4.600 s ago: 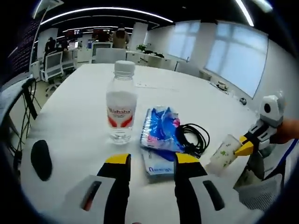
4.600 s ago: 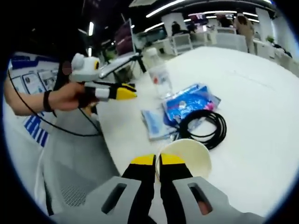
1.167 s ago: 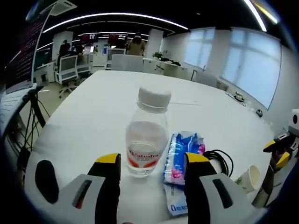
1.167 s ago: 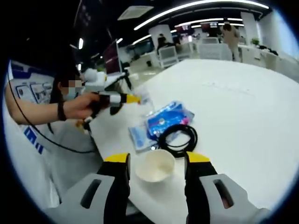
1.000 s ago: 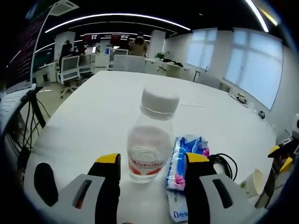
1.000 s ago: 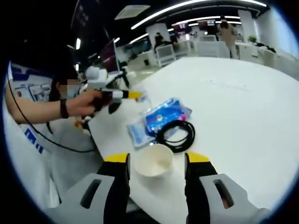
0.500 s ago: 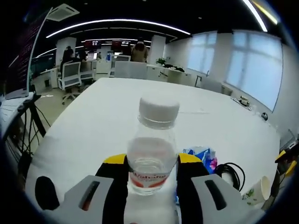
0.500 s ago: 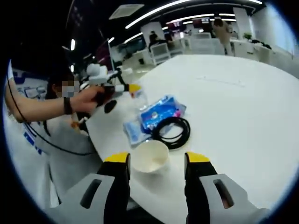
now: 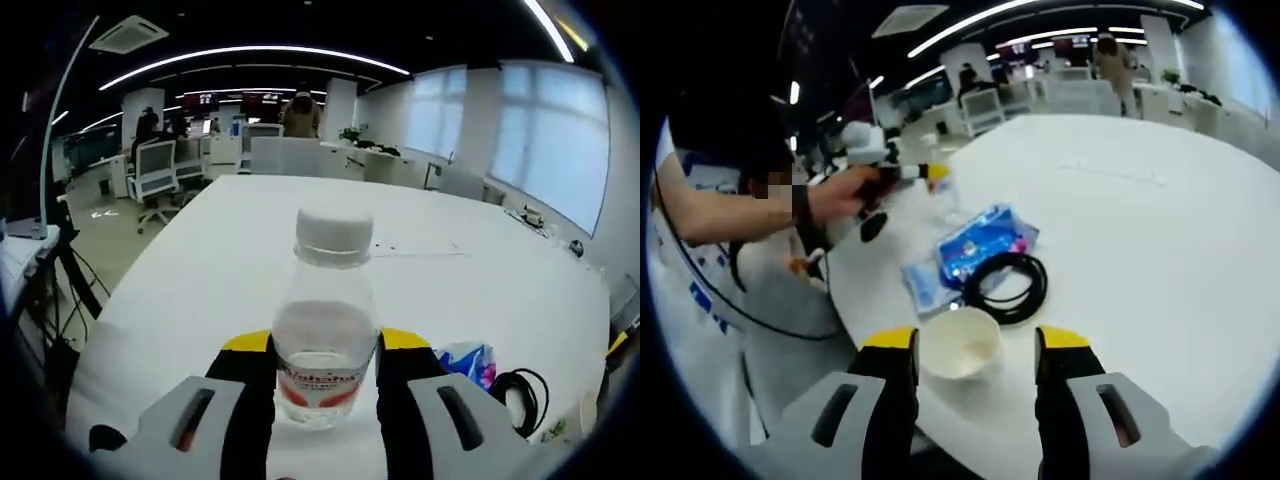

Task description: Arrange the tabletop items into an orderly group along one side of the table until the central work area is clear of visible clutter.

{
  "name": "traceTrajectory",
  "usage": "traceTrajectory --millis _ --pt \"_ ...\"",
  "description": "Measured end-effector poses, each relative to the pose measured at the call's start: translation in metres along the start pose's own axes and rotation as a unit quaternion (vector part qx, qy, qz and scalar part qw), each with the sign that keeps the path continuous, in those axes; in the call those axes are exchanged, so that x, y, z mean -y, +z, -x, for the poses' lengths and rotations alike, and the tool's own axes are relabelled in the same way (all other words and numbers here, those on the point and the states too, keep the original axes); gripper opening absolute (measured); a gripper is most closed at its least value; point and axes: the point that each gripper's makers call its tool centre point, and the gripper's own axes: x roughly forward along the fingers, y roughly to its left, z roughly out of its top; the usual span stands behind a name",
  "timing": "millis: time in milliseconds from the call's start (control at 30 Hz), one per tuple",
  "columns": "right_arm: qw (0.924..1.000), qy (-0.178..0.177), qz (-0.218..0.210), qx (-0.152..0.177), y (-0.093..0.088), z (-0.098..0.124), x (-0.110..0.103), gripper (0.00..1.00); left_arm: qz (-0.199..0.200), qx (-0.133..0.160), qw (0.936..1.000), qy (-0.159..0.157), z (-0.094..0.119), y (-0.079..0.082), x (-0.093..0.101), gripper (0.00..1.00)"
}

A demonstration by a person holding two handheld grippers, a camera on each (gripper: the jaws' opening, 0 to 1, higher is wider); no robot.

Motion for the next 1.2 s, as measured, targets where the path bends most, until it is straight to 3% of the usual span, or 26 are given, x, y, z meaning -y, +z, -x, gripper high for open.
traceTrajectory --millis 267,467,1000,1200 --pt "1.0000 -0.005 -0.001 -0.007 -0.001 0.001 0.002 0.45 -0.018 0.002 0.9998 0.000 -0.024 0.014 -0.010 0.38" --pt "0.9999 -0.009 -0.003 -0.012 -0.003 0.001 0.004 0.44 -0.033 0.005 0.9993 0.018 -0.038 0.021 -0.021 0.38" --pt "0.9999 -0.001 0.001 -0.011 0.001 -0.006 -0.004 0.43 0.000 0.008 0.9977 0.067 -0.033 0.017 -0.023 0.39" --pt "1.0000 -0.004 0.001 -0.006 0.001 -0.002 -0.001 0.44 0.007 -0.005 0.9981 0.060 -0.033 0.011 -0.024 0.38"
